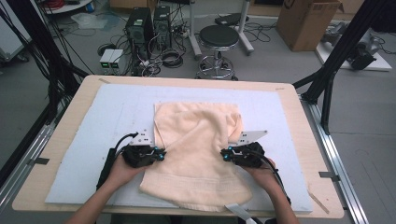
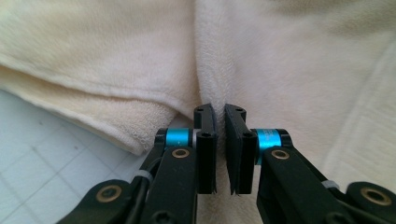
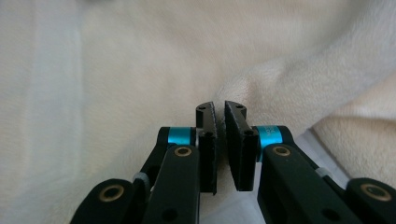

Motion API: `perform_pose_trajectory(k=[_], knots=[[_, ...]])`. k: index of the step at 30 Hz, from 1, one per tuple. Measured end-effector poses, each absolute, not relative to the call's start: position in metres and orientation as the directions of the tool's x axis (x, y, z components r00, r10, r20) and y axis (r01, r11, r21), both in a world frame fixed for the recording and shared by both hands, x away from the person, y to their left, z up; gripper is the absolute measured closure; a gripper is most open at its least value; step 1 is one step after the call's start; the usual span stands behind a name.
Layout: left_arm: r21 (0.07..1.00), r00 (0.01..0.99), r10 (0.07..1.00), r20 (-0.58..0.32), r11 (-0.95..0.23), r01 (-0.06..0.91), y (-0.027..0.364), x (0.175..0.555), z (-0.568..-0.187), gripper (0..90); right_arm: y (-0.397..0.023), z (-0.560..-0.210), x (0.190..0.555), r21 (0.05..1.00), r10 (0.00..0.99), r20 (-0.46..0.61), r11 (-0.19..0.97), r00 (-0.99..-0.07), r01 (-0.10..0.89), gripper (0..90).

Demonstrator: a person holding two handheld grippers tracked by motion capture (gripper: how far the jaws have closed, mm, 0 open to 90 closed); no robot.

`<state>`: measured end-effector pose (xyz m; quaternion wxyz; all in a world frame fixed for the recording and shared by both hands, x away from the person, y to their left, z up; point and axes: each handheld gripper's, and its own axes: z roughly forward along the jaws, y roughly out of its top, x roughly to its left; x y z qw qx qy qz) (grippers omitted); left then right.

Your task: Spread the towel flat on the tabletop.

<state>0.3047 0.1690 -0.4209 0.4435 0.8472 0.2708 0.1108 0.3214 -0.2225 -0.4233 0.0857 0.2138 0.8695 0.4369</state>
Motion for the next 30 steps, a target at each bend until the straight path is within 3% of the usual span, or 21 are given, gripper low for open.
perform_pose_trajectory(k=[11, 14, 17, 22, 26, 30], knots=[[0.86, 0.85, 0.527, 0.012, -0.439, 0.26, 0.206, 0.227, -0.381, 83.6, -0.214, -0.384, 0.26, 0.855, 0.298, 0.01, 0.492, -0.955, 0.162, 83.9], [0.873, 0.864, 0.504, 0.007, -0.425, 0.241, 0.212, 0.216, -0.375, 79.2, -0.215, -0.373, 0.254, 0.879, 0.261, 0.004, 0.459, -0.965, 0.128, 74.9], [0.884, 0.857, 0.515, 0.003, -0.402, 0.238, 0.213, 0.226, -0.375, 63.1, -0.221, -0.372, 0.264, 0.88, 0.306, 0.003, 0.452, -0.952, 0.148, 68.4], [0.877, 0.855, 0.518, -0.017, -0.404, 0.262, 0.198, 0.269, -0.396, 57.3, -0.223, -0.391, 0.302, 0.836, 0.408, 0.011, 0.497, -0.913, 0.232, 56.2], [0.83, 0.867, 0.497, -0.018, -0.477, 0.29, 0.181, 0.289, -0.419, 52.2, -0.213, -0.414, 0.321, 0.797, 0.407, 0.023, 0.544, -0.913, 0.263, 51.0], [0.776, 0.882, 0.47, -0.024, -0.548, 0.313, 0.17, 0.297, -0.433, 52.5, -0.205, -0.432, 0.327, 0.753, 0.404, 0.026, 0.593, -0.914, 0.284, 55.3]])
